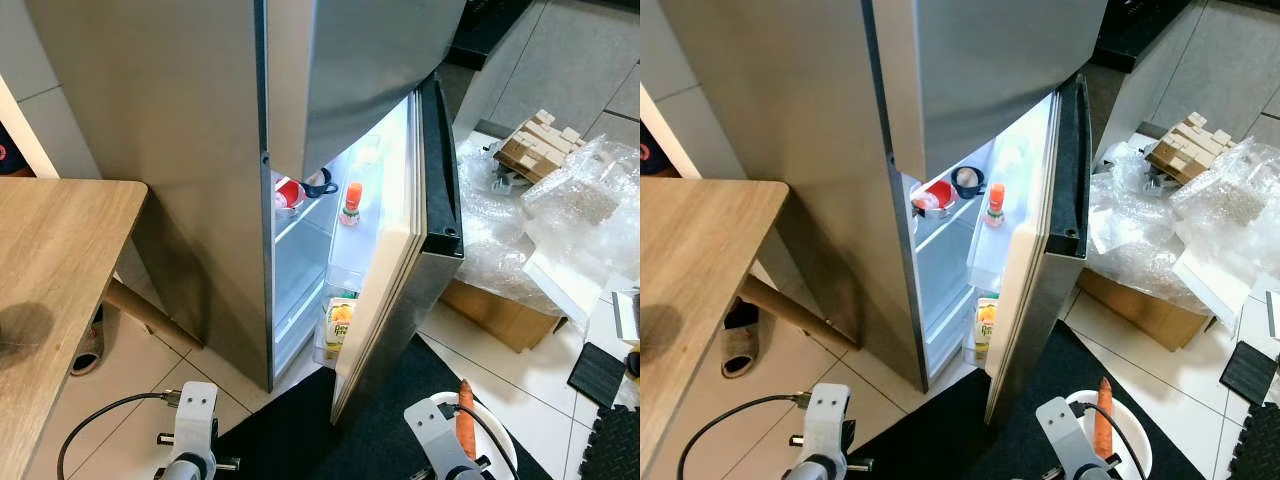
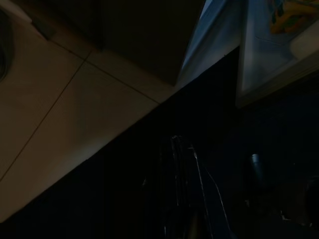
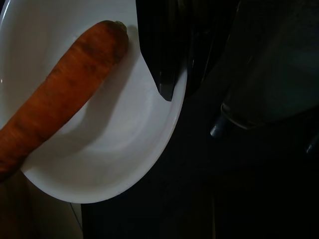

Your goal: Restocking fridge

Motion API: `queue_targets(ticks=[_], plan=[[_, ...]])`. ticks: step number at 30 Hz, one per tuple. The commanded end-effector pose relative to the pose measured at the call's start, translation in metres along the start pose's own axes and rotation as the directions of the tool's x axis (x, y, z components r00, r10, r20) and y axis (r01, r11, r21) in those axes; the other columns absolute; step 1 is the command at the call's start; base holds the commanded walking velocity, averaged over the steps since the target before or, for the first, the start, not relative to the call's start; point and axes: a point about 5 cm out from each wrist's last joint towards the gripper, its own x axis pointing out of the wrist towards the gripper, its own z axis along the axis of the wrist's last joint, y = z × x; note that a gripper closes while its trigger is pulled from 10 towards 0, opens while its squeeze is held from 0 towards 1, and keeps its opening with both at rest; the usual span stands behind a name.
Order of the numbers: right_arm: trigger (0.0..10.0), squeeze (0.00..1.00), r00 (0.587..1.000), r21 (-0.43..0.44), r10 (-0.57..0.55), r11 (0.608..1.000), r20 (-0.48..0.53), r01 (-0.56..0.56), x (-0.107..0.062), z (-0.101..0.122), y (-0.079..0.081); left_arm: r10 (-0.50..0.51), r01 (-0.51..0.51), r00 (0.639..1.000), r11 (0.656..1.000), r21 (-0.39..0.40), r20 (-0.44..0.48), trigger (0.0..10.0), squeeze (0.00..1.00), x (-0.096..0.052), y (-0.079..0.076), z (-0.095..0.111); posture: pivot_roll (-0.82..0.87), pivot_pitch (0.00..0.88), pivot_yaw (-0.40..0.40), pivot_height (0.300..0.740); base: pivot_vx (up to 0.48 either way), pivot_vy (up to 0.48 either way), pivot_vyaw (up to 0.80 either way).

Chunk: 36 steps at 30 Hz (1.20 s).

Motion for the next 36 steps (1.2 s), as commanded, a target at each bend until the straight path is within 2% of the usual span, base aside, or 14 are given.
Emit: queue_targets(ticks=[1, 5, 22, 24, 36], plan=[[10.0, 0.00, 1.000, 0.022, -0.013, 1.000, -0.028, 0.013, -0.002, -0.007, -0.001, -0.002, 0.002, 1.000, 1.000, -0.025, -0.027, 10.0, 0.00, -0.003, -0.004, -0.010, -0.12, 0.107, -0.020, 0.740, 0.000, 0.000, 0.00], [10.0, 0.00, 0.999, 0.026, -0.017, 1.000, -0.034, 0.018, -0.002, -0.009, -0.001, -0.009, 0.009, 1.000, 1.000, -0.023, -0.025, 10.0, 0.00, -0.003, -0.004, -0.011, -0.12, 0.106, -0.014, 0.740, 0.000, 0.000, 0.00], [10.0, 0.00, 1.000, -0.015, -0.012, 1.000, -0.021, 0.012, -0.002, -0.007, -0.004, -0.069, 0.069, 0.998, 0.998, 0.004, 0.009, 10.0, 0.00, 0.001, -0.015, -0.005, -0.13, 0.096, -0.017, 0.740, 0.000, -0.396, 0.00], [10.0, 0.00, 1.000, -0.026, -0.009, 1.000, -0.019, 0.008, -0.002, -0.006, -0.003, -0.053, 0.053, 0.999, 0.998, -0.023, 0.010, 10.0, 0.00, 0.000, -0.014, -0.006, -0.13, 0.095, -0.019, 0.740, 0.000, 0.000, 0.00], [10.0, 0.00, 1.000, -0.054, 0.001, 0.999, -0.014, -0.002, -0.002, -0.005, -0.003, -0.022, 0.022, 0.999, 1.000, -0.019, 0.039, 10.0, 0.00, 0.000, -0.007, -0.003, -0.13, 0.089, -0.021, 0.740, 0.000, 0.000, 0.00]])
